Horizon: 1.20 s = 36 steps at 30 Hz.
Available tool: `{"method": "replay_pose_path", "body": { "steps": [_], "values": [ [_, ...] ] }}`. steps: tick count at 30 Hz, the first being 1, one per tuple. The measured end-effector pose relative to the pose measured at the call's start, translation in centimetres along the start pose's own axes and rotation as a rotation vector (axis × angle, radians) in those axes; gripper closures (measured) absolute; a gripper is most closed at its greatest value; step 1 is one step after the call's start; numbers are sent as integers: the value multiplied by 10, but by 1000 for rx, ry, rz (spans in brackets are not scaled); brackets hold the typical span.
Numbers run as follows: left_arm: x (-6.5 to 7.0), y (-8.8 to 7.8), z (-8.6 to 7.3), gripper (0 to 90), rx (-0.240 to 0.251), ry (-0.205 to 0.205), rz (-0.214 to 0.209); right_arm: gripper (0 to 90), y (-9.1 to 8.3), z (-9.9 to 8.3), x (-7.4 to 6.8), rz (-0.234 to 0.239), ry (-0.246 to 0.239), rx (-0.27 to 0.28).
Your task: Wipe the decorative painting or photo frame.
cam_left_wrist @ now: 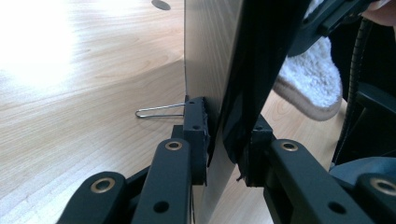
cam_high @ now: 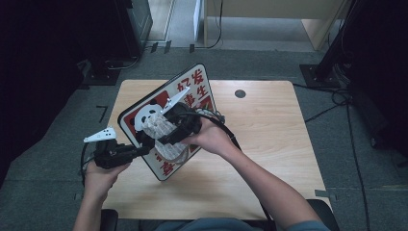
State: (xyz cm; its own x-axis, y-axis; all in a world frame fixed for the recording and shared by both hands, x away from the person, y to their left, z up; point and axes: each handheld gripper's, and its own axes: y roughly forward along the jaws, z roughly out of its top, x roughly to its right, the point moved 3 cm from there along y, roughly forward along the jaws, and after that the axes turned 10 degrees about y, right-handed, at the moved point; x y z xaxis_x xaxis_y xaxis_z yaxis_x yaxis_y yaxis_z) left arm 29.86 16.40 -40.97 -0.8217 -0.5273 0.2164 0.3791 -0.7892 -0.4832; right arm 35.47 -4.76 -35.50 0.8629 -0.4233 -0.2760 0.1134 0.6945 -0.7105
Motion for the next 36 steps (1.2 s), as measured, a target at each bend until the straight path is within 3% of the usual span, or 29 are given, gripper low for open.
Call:
{"method": "replay_pose_path", "body": {
  "steps": [25, 36],
  "values": [
    [0, 1, 1, 766, -3, 0, 3, 440, 22, -36, 12, 26, 44, -35],
    [-2, 3, 3, 768, -4, 0, 5, 440, 31, -51, 17, 15, 67, -59]
  ]
}}
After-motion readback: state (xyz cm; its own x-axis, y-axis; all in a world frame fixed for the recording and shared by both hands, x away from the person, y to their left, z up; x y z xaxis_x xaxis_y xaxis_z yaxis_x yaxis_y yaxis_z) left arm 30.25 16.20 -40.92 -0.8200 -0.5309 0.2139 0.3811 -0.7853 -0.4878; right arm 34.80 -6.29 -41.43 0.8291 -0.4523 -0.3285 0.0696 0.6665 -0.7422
